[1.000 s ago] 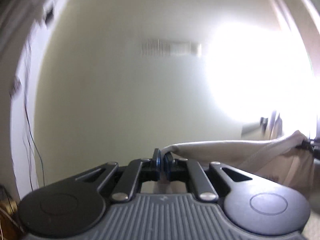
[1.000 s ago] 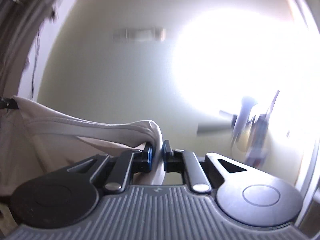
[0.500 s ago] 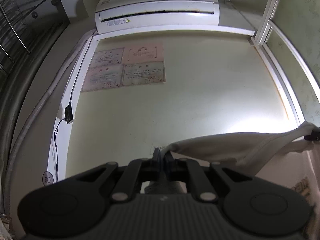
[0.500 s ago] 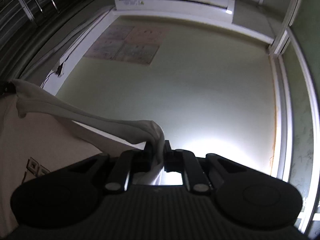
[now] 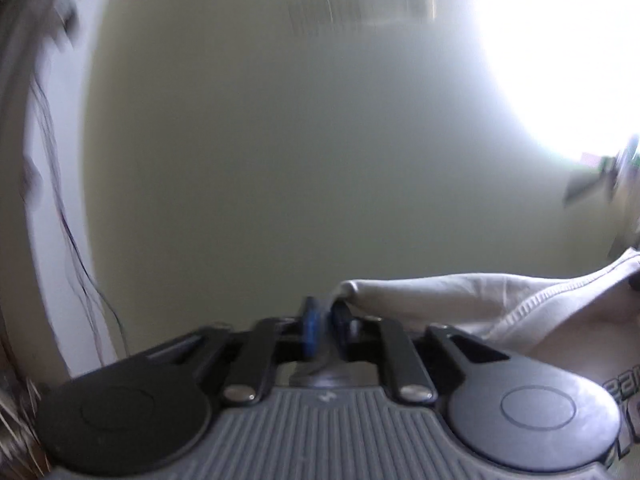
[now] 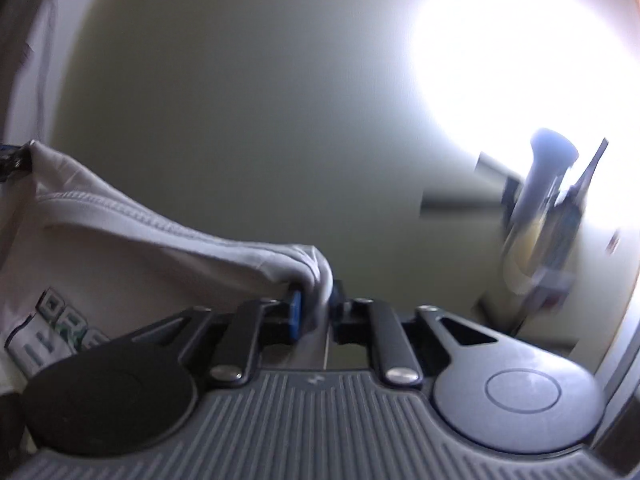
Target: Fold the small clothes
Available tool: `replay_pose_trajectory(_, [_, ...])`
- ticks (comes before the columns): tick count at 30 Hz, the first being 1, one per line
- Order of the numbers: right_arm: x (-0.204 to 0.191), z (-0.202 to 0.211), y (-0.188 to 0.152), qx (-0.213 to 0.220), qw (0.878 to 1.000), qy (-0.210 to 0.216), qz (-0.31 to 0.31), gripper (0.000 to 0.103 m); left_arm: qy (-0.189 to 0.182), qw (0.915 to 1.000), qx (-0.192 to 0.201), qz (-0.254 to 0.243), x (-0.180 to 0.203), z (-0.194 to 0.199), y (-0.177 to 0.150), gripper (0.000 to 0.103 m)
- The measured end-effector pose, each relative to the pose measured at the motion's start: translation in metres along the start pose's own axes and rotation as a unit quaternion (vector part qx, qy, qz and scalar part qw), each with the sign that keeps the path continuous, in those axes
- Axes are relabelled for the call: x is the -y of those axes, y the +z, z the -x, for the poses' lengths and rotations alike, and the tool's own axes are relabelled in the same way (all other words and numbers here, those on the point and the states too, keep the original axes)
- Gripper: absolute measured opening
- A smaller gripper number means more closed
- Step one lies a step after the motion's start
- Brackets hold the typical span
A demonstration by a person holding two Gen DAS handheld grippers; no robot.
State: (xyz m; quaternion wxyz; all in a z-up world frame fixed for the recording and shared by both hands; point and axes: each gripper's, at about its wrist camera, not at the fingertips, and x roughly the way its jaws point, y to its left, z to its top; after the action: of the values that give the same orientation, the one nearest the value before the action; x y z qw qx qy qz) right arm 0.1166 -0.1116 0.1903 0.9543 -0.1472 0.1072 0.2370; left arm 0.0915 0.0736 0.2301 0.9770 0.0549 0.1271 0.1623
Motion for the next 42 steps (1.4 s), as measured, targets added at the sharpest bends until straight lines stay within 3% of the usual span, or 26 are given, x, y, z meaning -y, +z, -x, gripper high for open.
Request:
replay_pose_trajectory(1, [-0.003, -0.035, -0.02, -0.039, 0.999, -0.016, 0.005, 0.059, 0.0, 0.9984, -0.053, -0.022, 0.015, -0.037, -0.022, 0.033])
replay_pose_trajectory(2, [-0.005, -0.066, -0.044, -0.08, 0.996, -0.041, 0.008, 0.056, 0.001, 0.9928, -0.113, -0.039, 0.026, -0.071, -0.047, 0.03])
replay_pose_trajectory(3, [-0.005, -0.086, -0.067, -0.119, 0.992, -0.049, 0.004, 0.054, 0.004, 0.9845, -0.17, -0.044, 0.033, -0.097, -0.075, 0.022])
replay_pose_trajectory(4, [-0.003, -0.096, -0.089, -0.151, 0.988, -0.033, -0.009, 0.048, -0.009, 0.9778, -0.206, -0.036, 0.034, -0.11, -0.098, 0.02])
replay_pose_trajectory(5, [0.0, -0.095, -0.106, -0.167, 0.986, -0.01, -0.024, 0.047, -0.031, 0.9742, -0.222, -0.028, 0.031, -0.114, -0.116, 0.022])
replay_pose_trajectory(9, [0.015, -0.058, -0.157, -0.205, 0.975, 0.068, -0.055, 0.049, -0.064, 0.9727, -0.222, -0.024, 0.003, -0.093, -0.159, 0.025])
replay_pose_trajectory(13, [0.037, -0.017, -0.186, -0.234, 0.957, 0.134, -0.105, 0.053, -0.108, 0.9726, -0.205, -0.01, -0.042, -0.049, -0.176, 0.04])
replay_pose_trajectory(17, [0.05, 0.014, -0.218, -0.242, 0.945, 0.191, -0.111, 0.054, -0.161, 0.9679, -0.191, -0.029, -0.071, -0.003, -0.192, 0.048])
replay_pose_trajectory(21, [0.03, 0.026, -0.239, -0.254, 0.934, 0.202, -0.149, 0.055, -0.188, 0.9612, -0.197, -0.042, -0.082, 0.03, -0.209, 0.058])
replay_pose_trajectory(24, [0.016, 0.022, -0.239, -0.249, 0.934, 0.212, -0.146, 0.054, -0.186, 0.9586, -0.211, -0.047, -0.08, 0.04, -0.226, 0.06])
replay_pose_trajectory(25, [0.013, 0.018, -0.24, -0.253, 0.932, 0.214, -0.145, 0.039, -0.183, 0.9583, -0.214, -0.048, -0.08, 0.043, -0.23, 0.059])
replay_pose_trajectory(26, [0.012, 0.013, -0.244, -0.258, 0.933, 0.21, -0.137, 0.006, -0.18, 0.9582, -0.217, -0.048, -0.08, 0.045, -0.234, 0.059])
replay_pose_trajectory(28, [0.021, 0.012, -0.24, -0.249, 0.94, 0.194, -0.125, 0.004, -0.171, 0.9588, -0.221, -0.051, -0.081, 0.051, -0.238, 0.054])
replay_pose_trajectory(30, [0.04, 0.015, -0.227, -0.217, 0.958, 0.15, -0.11, 0.004, -0.16, 0.962, -0.216, -0.049, -0.087, 0.062, -0.238, 0.054])
replay_pose_trajectory(33, [0.089, 0.021, -0.209, -0.167, 0.984, 0.017, -0.064, 0.004, -0.153, 0.9652, -0.21, -0.03, -0.101, 0.07, -0.231, 0.054])
replay_pose_trajectory(35, [0.124, 0.004, -0.207, -0.151, 0.983, -0.102, 0.001, 0.004, -0.149, 0.9661, -0.21, -0.022, -0.107, 0.069, -0.228, 0.055])
replay_pose_trajectory(37, [0.154, -0.015, -0.215, -0.162, 0.967, -0.189, 0.055, 0.009, -0.147, 0.9655, -0.214, -0.015, -0.106, 0.067, -0.228, 0.056])
replay_pose_trajectory(39, [0.176, -0.023, -0.22, -0.192, 0.961, -0.198, 0.017, 0.019, -0.148, 0.9644, -0.219, -0.01, -0.104, 0.067, -0.23, 0.057])
replay_pose_trajectory(42, [0.172, -0.009, -0.22, -0.17, 0.977, -0.124, -0.045, 0.026, -0.157, 0.9627, -0.22, -0.005, -0.101, 0.071, -0.232, 0.067])
